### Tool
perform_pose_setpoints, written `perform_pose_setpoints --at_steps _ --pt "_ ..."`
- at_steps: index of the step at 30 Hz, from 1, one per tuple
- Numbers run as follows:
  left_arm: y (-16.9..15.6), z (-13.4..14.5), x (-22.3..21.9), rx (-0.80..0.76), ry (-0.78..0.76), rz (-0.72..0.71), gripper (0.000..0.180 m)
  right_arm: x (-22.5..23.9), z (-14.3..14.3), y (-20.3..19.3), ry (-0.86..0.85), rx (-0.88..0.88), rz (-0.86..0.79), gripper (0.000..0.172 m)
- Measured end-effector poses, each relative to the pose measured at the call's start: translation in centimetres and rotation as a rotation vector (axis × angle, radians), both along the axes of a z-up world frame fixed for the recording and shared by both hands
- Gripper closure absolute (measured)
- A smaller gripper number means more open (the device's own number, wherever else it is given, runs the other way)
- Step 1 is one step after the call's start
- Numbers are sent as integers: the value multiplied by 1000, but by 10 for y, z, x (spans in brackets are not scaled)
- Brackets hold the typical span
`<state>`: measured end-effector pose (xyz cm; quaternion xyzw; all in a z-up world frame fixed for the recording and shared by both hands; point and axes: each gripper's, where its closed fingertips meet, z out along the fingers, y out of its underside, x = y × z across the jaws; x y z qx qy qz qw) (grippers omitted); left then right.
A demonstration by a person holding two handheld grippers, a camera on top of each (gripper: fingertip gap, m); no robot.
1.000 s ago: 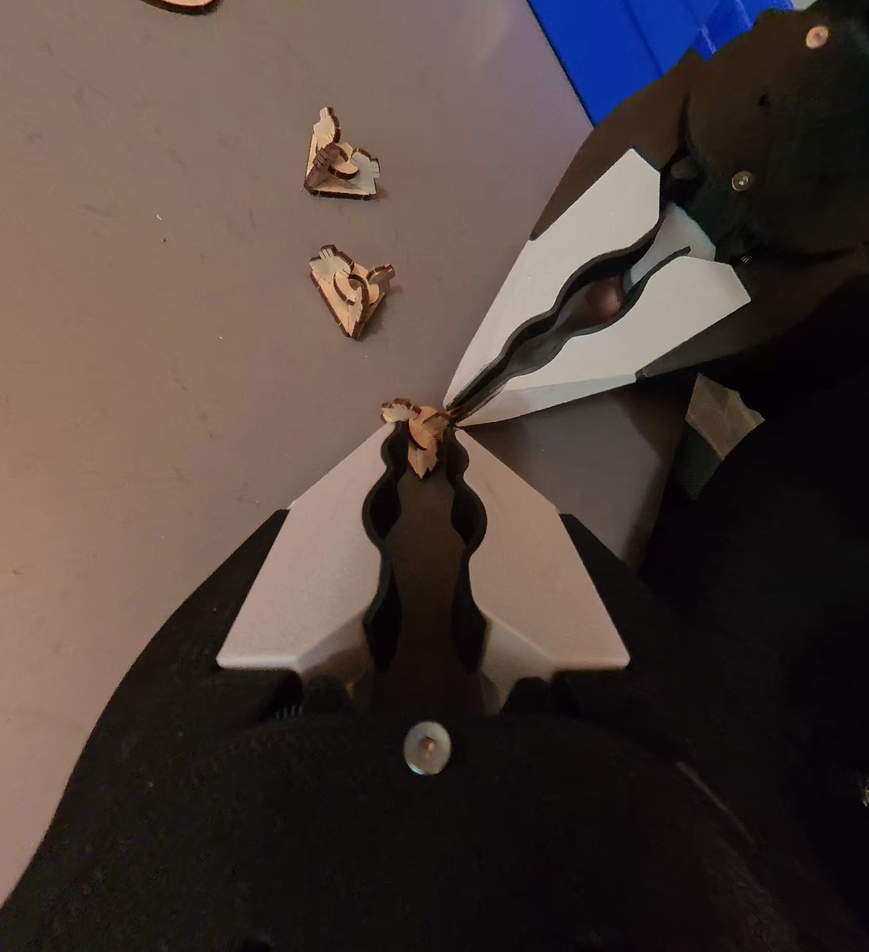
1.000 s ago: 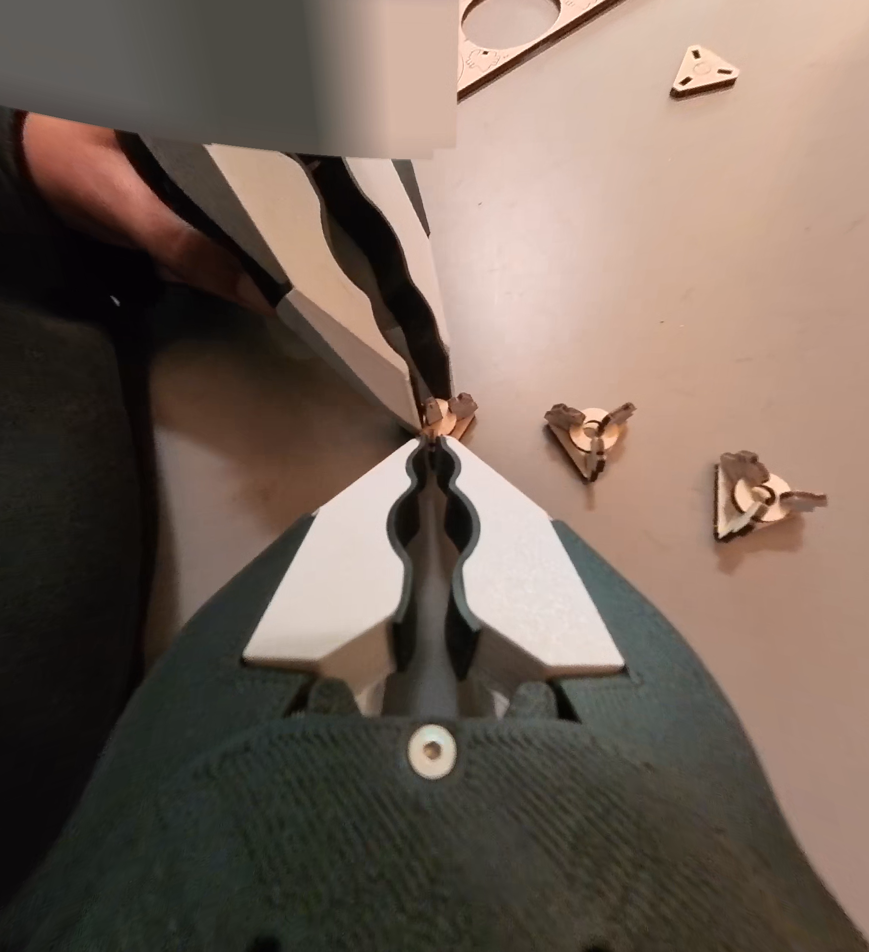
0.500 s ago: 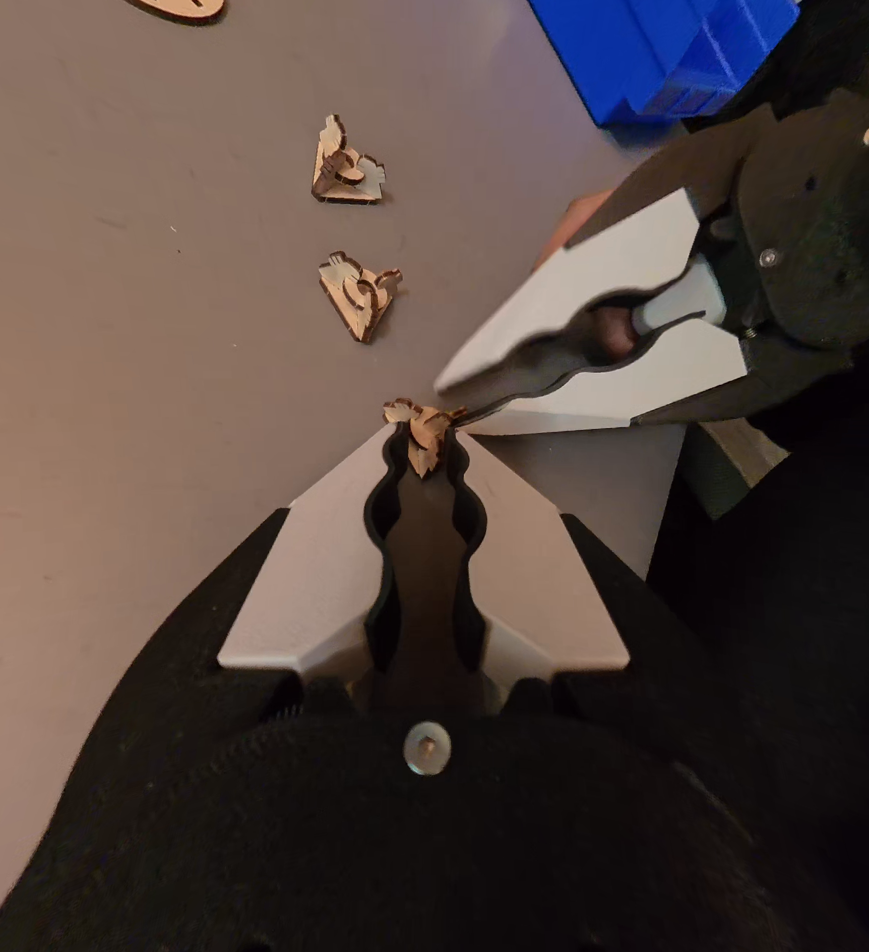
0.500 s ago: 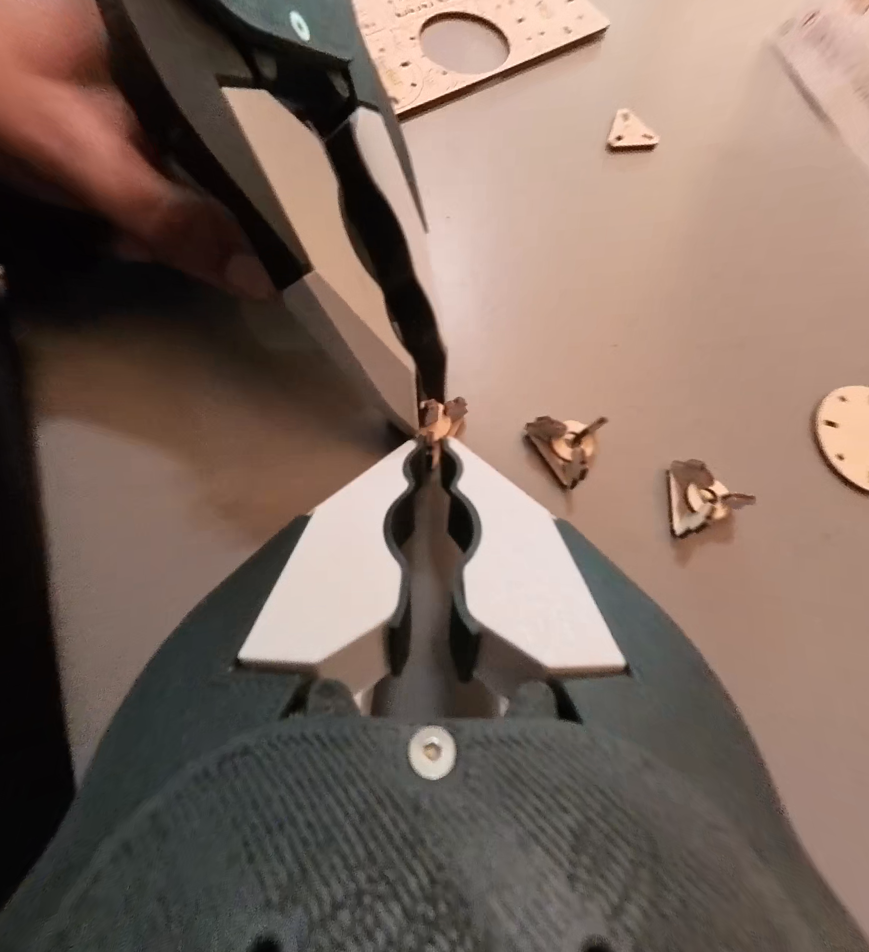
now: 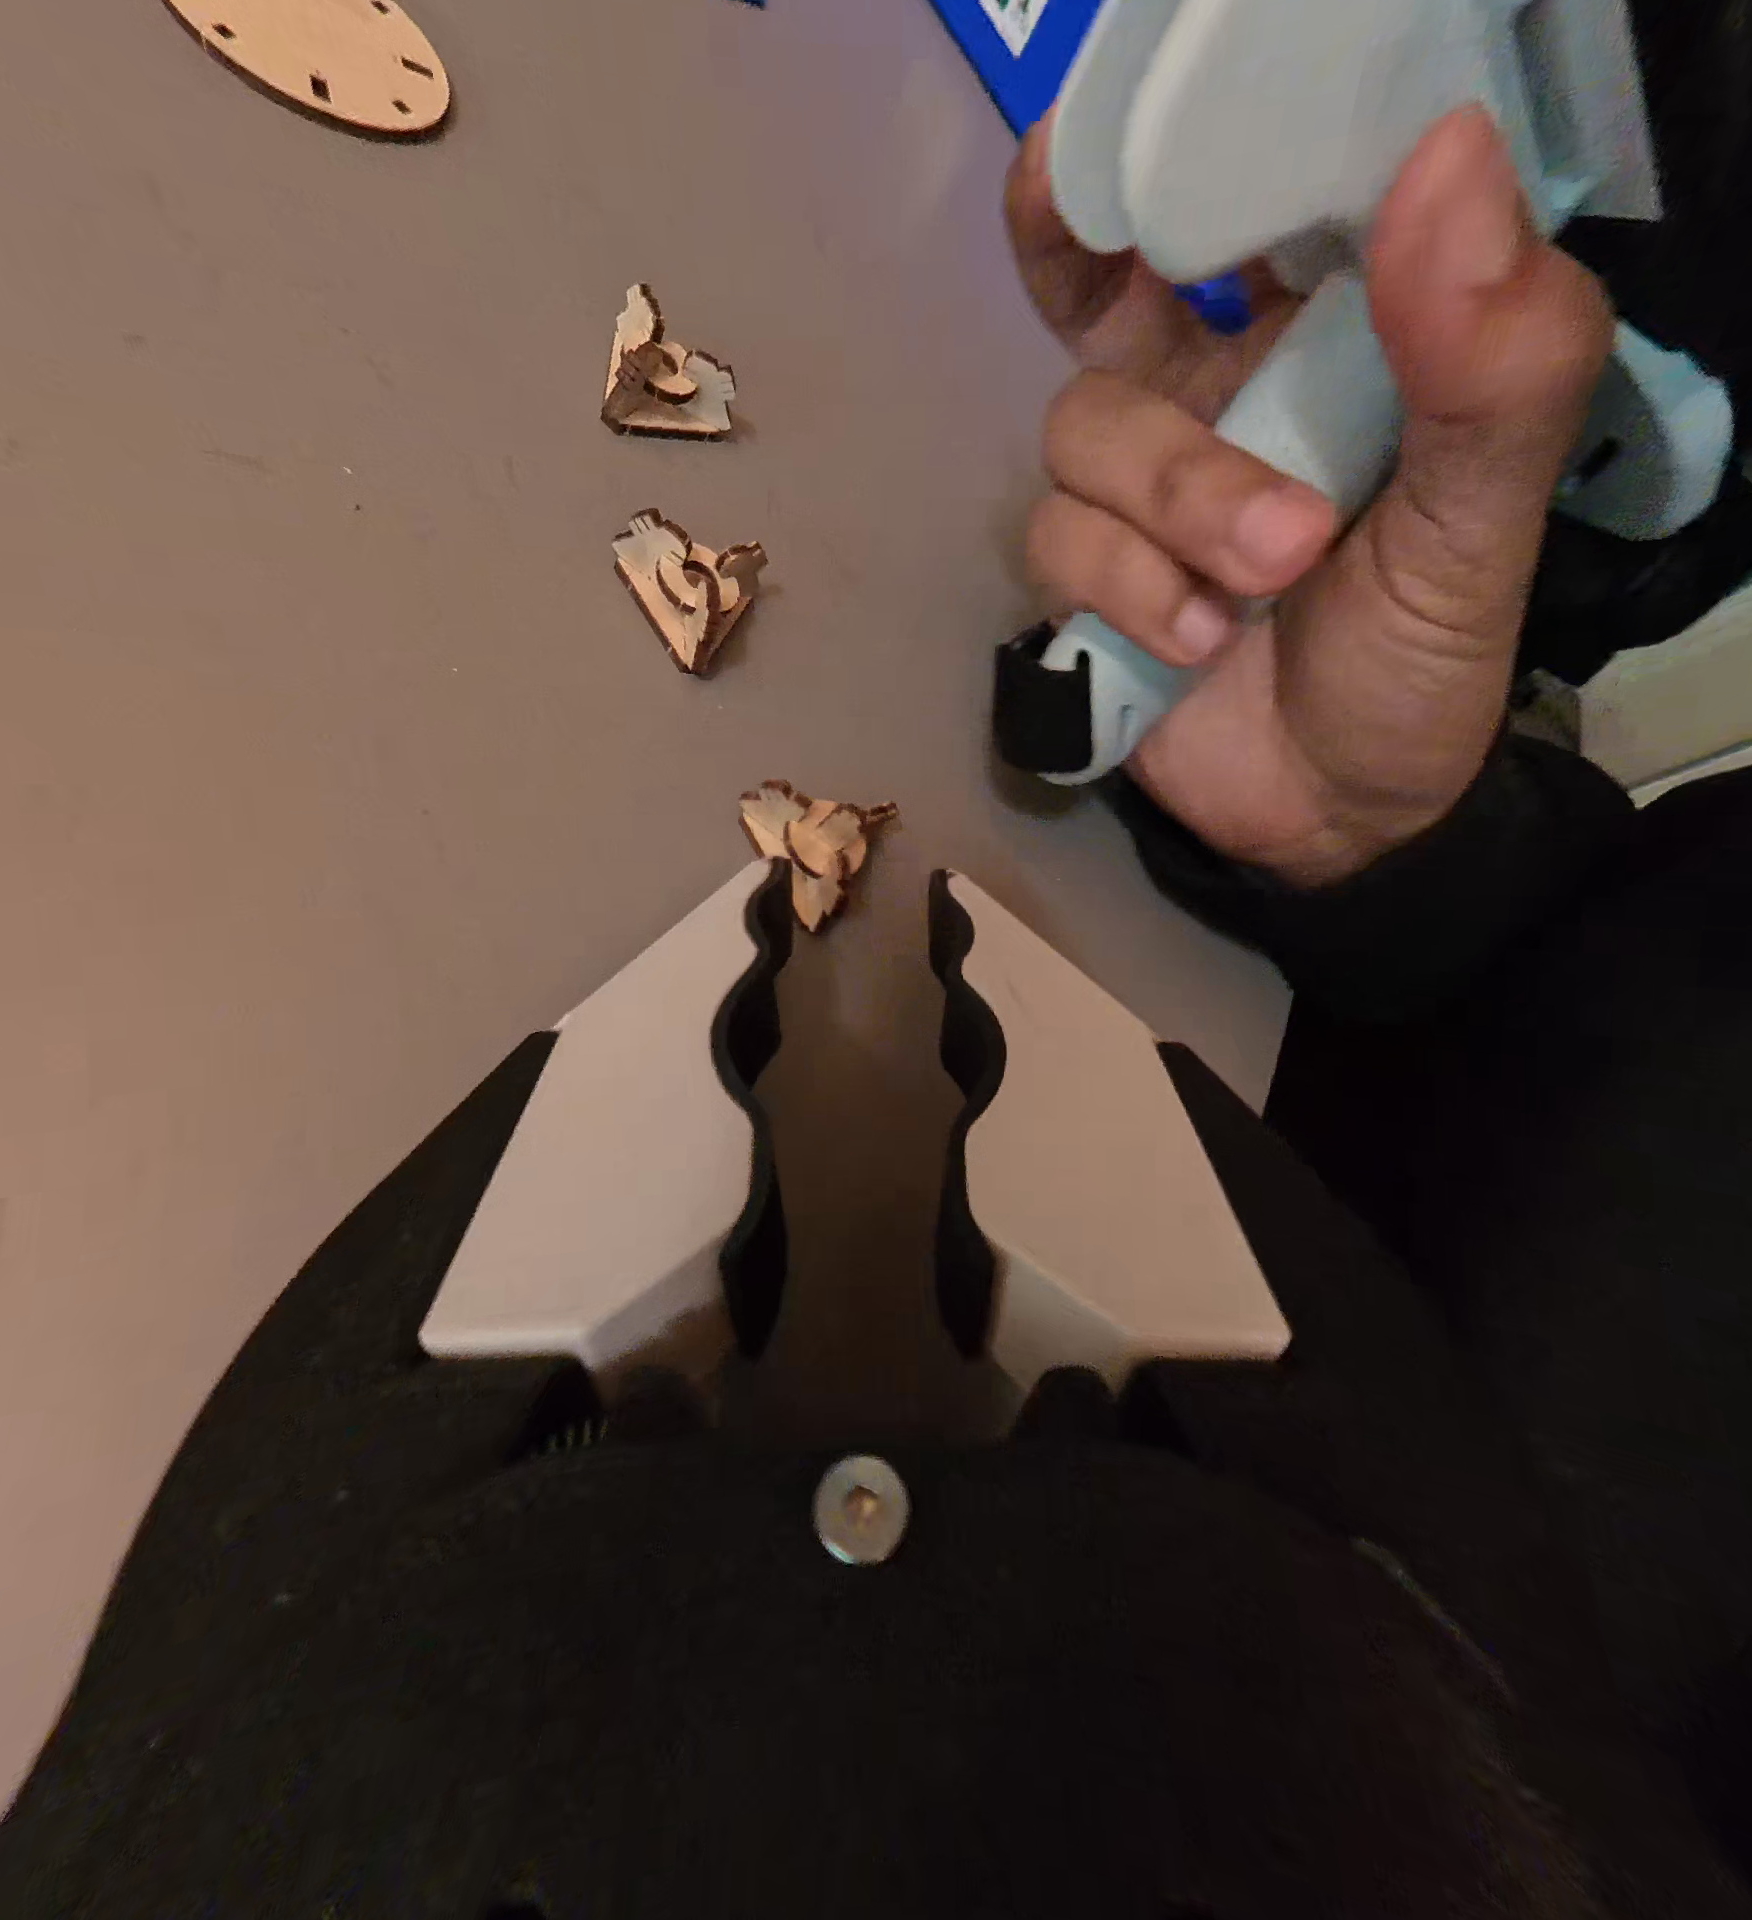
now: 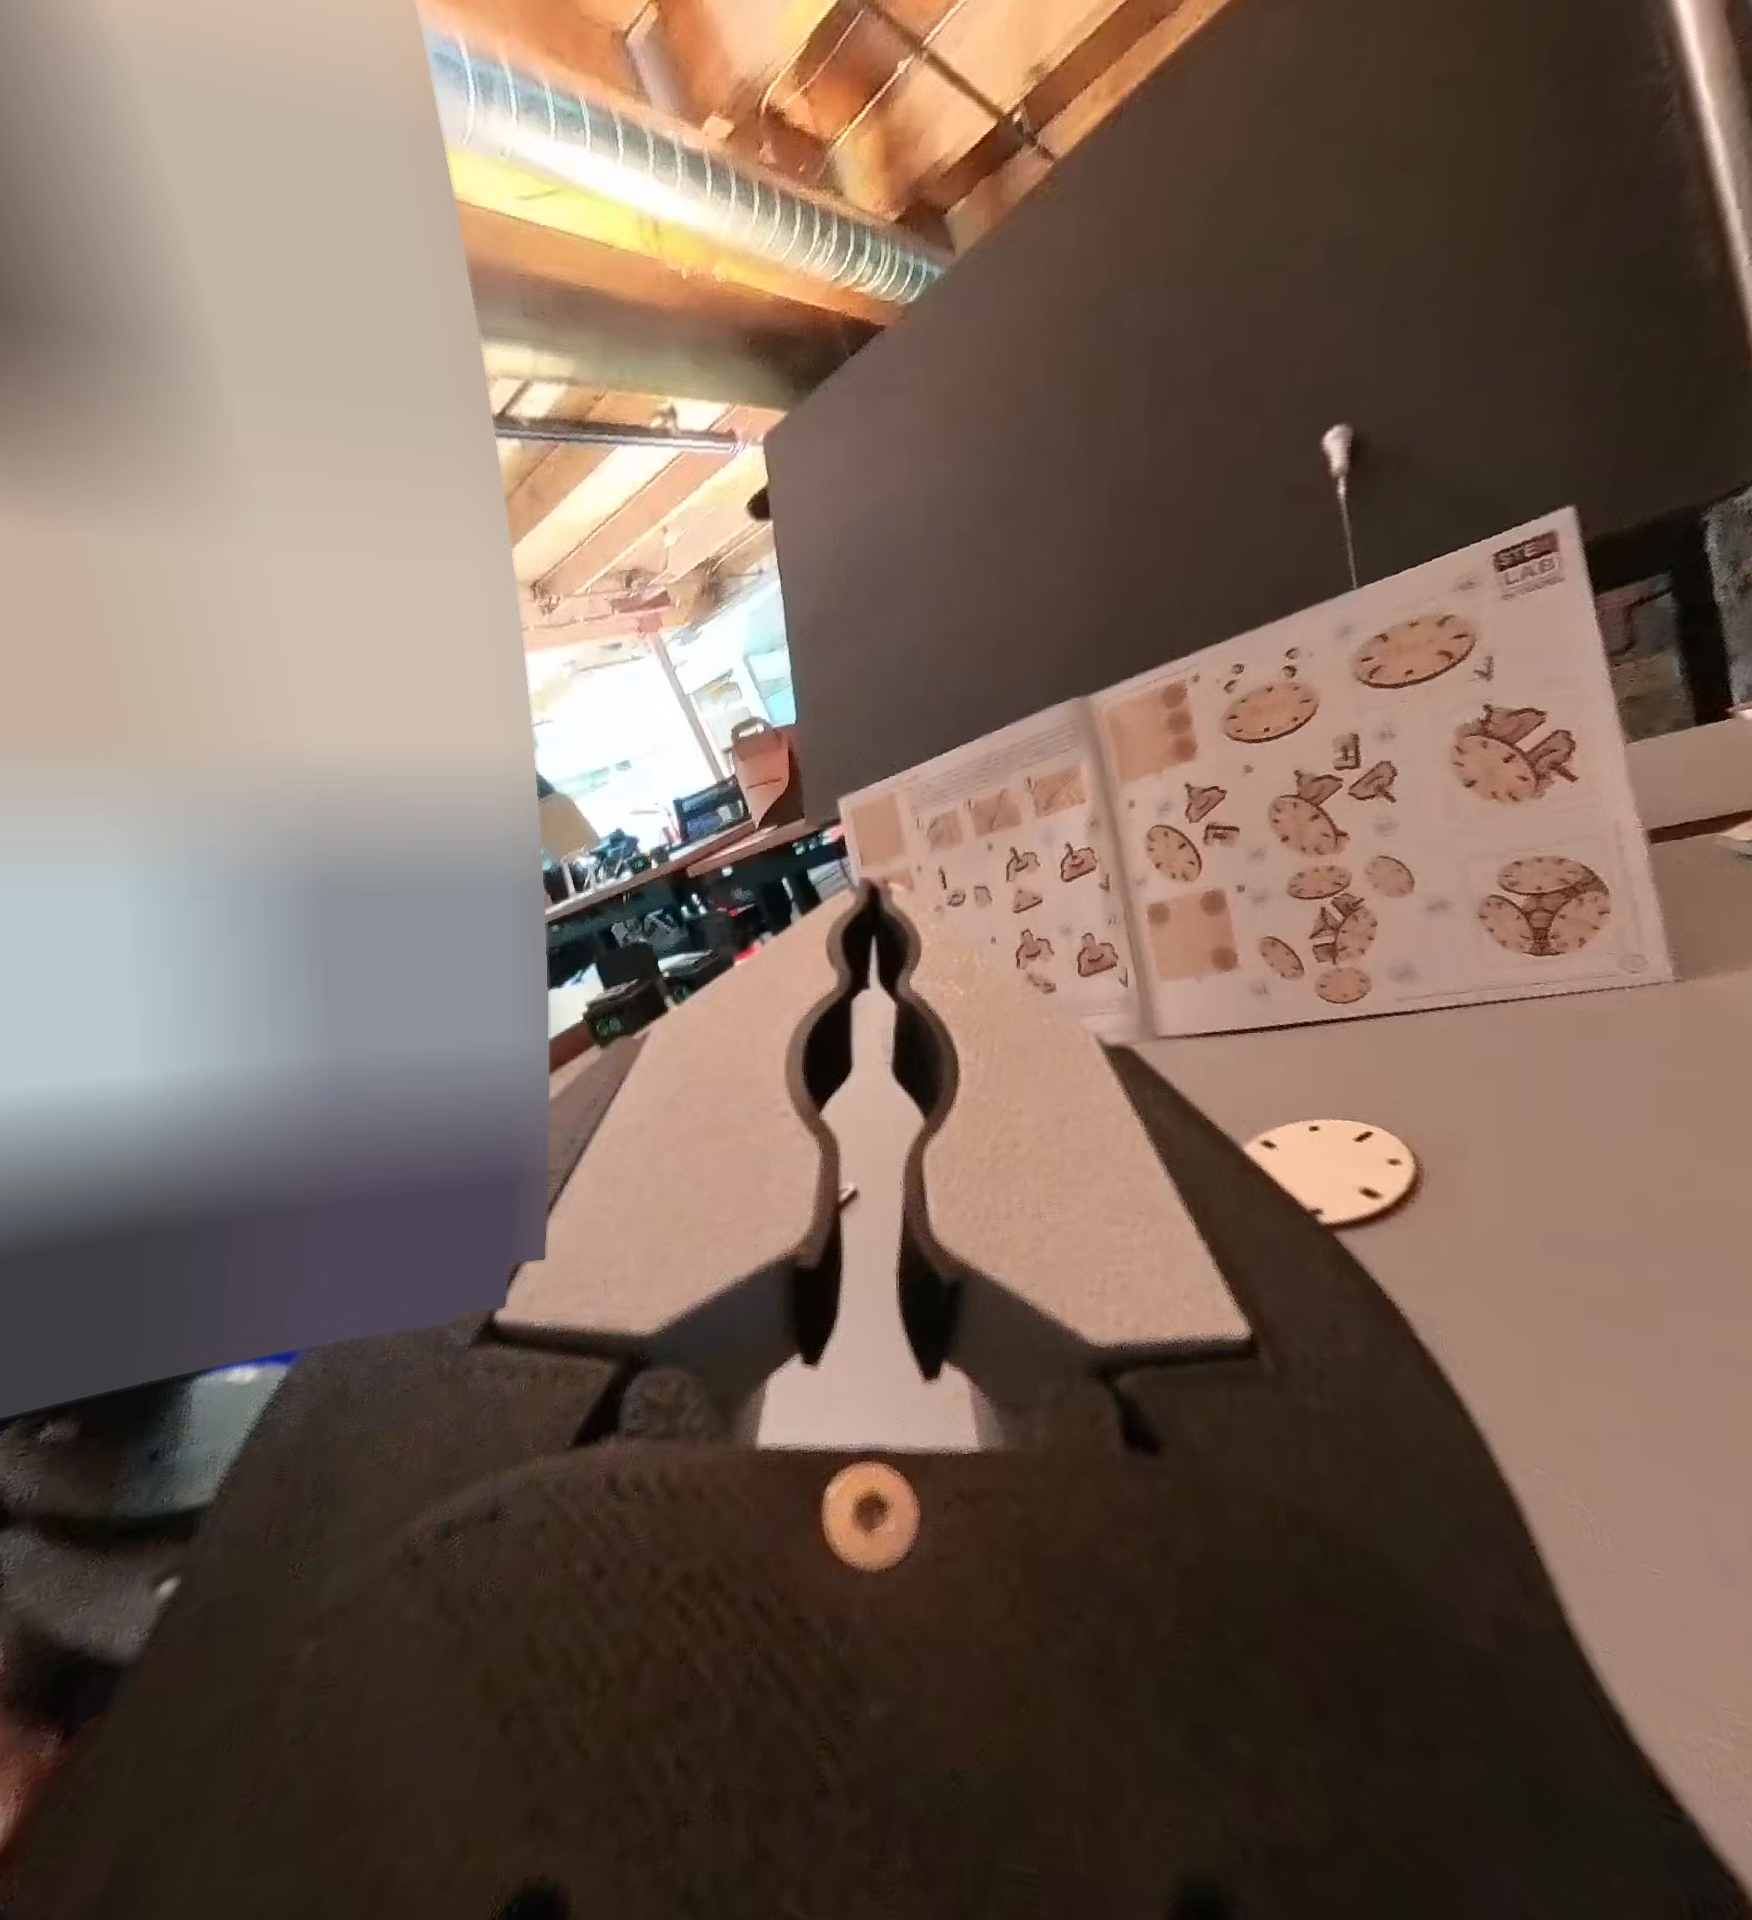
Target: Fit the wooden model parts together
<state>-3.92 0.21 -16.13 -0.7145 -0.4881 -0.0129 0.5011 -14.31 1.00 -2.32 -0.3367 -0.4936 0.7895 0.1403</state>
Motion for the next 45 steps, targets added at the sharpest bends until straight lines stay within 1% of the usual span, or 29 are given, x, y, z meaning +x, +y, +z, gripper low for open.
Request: perform_pose_setpoints --at_steps 1,3,6,8,10,12,15,18,21,24,29,35,38,40,42,44,45 --pt "-1 2 2 14 9 5 154 -1 0 -5 0 6 7 172" --pt "-3 9 5 51 35 9 155 -1 -3 -18 3 51 26 172" --pt "-7 20 11 131 76 25 156 -4 -5 -27 22 115 -36 172" --pt "-16 27 10 184 99 61 157 1 4 -31 64 105 -54 172" --pt "-29 35 8 247 121 108 158 2 11 -33 123 107 -108 172" --pt "-39 42 5 325 130 151 160 0 5 -40 126 164 -139 172" --pt "-46 43 2 392 106 177 165 -3 -4 -46 102 217 -153 172" --pt "-51 44 1 426 103 202 169 -4 -3 -45 120 238 -207 172" --pt "-54 47 1 444 115 212 171 -6 5 -39 135 236 -301 172" --pt "-55 48 1 450 121 217 173 -8 4 -35 133 258 -369 172" --pt "-57 48 1 453 126 227 175 -8 4 -27 128 267 -452 172" --pt "-57 48 0 456 122 230 176 -5 10 -21 134 264 -503 172" --pt "-57 47 0 453 120 232 177 -13 -15 -24 86 369 -544 172" --pt "-57 47 0 453 122 233 178 -12 -14 -26 101 384 -542 172" --pt "-58 48 0 456 124 235 178 -9 -5 -23 112 345 -536 172" --pt "-58 48 0 460 124 238 178 -6 12 -16 149 305 -563 172" --pt "-58 48 0 459 123 237 179 -7 14 -15 157 306 -572 172"
